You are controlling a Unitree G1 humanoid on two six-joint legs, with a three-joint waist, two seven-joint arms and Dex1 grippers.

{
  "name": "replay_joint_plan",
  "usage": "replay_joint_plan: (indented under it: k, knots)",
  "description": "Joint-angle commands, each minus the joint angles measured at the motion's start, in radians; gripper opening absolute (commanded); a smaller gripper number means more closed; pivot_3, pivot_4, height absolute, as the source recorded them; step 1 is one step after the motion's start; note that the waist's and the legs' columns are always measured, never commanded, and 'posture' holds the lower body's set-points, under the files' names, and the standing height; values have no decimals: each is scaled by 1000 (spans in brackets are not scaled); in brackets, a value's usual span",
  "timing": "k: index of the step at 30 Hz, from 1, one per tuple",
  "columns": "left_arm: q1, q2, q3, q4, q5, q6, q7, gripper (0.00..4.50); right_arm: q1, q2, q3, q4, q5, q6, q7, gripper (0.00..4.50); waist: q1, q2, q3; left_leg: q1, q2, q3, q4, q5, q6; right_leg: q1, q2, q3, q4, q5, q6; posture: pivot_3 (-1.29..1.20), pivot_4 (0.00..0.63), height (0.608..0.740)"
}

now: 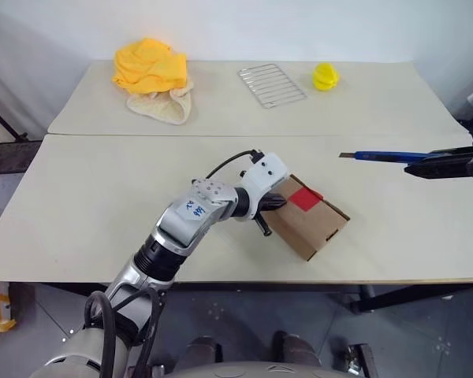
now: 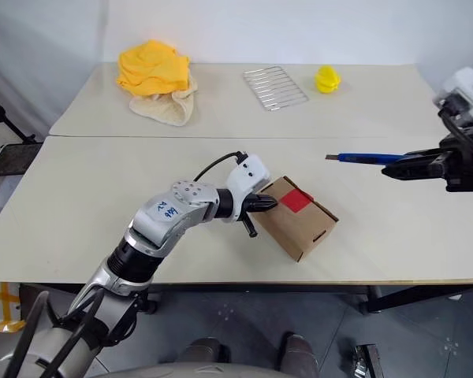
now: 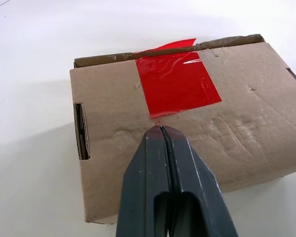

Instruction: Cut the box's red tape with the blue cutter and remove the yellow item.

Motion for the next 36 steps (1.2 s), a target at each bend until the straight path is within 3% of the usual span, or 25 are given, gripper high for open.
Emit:
replay_joint_plan:
  k: [1,3,5,8,10,13,14,25,33,36]
  knots:
    - [25,16,-42,76,51,23,9,0,99,58,-134,-18,-28,-45,-82,154,0,-1,0,0,0,0,0,0,0,0,0,0,0,0,0,0,150,740]
    - [24,15,-43,75,50,21,8,0,193,144,-211,-39,-51,-101,-144,154,-2,-1,-1,0,0,0,2,0,0,1,0,0,0,1,0,0,150,740]
    - [19,12,-41,79,52,13,7,0,312,303,-260,-34,-121,-252,-259,154,-4,-3,-2,0,0,0,3,0,0,1,0,0,1,1,0,0,150,740]
    - [17,11,-38,80,54,2,6,0,430,486,-259,45,-221,-480,-377,154,-4,-3,-3,1,0,-1,5,0,0,3,0,-1,2,1,1,0,150,740]
    - [14,13,-31,80,54,-4,7,0,458,548,-250,102,-269,-589,-425,154,-5,0,-4,1,0,-1,6,0,0,3,0,0,2,1,1,0,150,740]
    - [9,13,-15,78,51,-14,10,0,460,610,-261,166,-265,-612,-459,154,-11,4,-4,1,-1,0,8,0,0,3,0,1,2,2,2,0,150,740]
    - [8,13,-8,76,51,-17,11,0,466,619,-261,177,-258,-615,-455,892,-12,4,-5,1,0,0,8,0,0,3,0,1,3,2,2,0,150,740]
    - [-51,45,135,-40,-5,34,0,0,535,580,-315,96,-239,-660,-434,4462,-25,6,-2,0,0,0,8,0,0,2,1,1,2,2,1,0,150,740]
    - [-55,141,189,-176,-67,166,-56,0,435,520,-199,55,-241,-695,-374,4490,-38,6,-1,-3,0,0,7,0,0,-2,1,1,2,2,1,0,150,740]
    - [-16,202,173,-212,-86,202,-86,0,356,529,-127,74,-247,-681,-360,3887,-43,7,-1,-2,1,1,5,0,0,-2,1,2,2,2,1,0,150,740]
